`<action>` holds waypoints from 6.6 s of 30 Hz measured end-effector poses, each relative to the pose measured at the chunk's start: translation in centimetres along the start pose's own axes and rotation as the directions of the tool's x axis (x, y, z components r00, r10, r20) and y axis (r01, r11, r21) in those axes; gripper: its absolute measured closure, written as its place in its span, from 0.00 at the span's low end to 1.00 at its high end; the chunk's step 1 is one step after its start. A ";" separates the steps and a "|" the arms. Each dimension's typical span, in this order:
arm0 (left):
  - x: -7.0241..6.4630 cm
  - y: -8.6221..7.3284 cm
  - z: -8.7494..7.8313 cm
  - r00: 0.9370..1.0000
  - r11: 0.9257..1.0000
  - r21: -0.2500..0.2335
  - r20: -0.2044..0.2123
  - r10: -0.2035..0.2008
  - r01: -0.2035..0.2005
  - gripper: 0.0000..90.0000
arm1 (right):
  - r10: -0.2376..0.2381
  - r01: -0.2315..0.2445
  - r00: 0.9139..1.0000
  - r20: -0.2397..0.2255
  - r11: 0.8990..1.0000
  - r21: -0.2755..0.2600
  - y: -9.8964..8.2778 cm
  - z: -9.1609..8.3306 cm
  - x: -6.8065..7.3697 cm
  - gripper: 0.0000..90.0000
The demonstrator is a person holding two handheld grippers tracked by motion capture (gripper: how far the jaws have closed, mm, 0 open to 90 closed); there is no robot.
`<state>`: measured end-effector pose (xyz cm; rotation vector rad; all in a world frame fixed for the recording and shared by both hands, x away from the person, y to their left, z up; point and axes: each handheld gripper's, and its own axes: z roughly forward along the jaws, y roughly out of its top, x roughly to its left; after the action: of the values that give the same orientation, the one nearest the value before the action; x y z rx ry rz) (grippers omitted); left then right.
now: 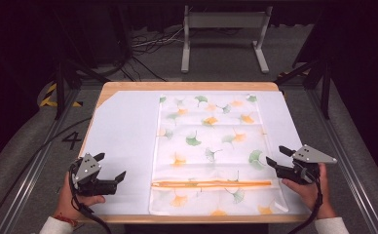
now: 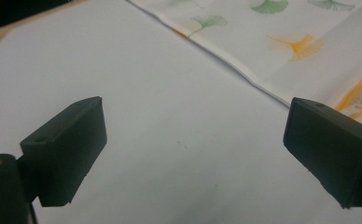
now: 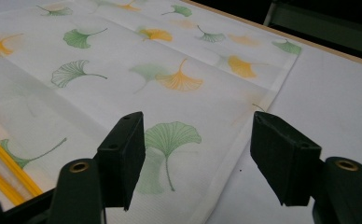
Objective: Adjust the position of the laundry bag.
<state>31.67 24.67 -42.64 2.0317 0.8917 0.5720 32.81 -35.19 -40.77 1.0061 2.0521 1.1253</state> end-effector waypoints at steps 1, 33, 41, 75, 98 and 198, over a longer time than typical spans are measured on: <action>-0.2 -0.1 0.3 1.000 1.000 0.019 0.003 0.005 -0.005 0.07 | -0.002 0.002 1.000 0.000 1.000 0.000 0.0 0.0 0.0 0.40; -10.0 0.1 4.0 0.974 0.978 0.205 0.228 -0.006 -0.042 0.31 | -0.056 0.057 0.998 -0.019 0.997 0.055 0.4 1.9 0.7 0.38; -10.3 0.3 3.6 0.977 0.973 0.216 0.210 0.033 -0.079 0.62 | -0.068 0.071 0.996 -0.050 0.995 0.075 0.4 2.2 1.0 0.37; -8.8 0.6 2.1 0.979 0.988 0.122 0.189 0.074 -0.098 0.99 | -0.145 0.164 0.968 -0.206 0.983 0.078 2.9 3.5 5.5 0.58; -7.6 0.2 1.7 0.977 0.988 0.132 0.207 0.047 -0.076 0.68 | 0.086 -0.074 0.996 -0.033 0.961 0.267 -0.7 5.7 -0.5 0.49; -8.5 0.3 2.8 0.987 0.991 0.129 0.157 0.023 -0.044 0.99 | -0.196 0.243 0.899 -0.391 0.967 0.074 8.2 7.8 10.3 0.69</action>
<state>28.15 16.64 -44.56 2.1812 0.8224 0.3748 35.93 -20.37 -38.66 0.6173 2.4979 1.1552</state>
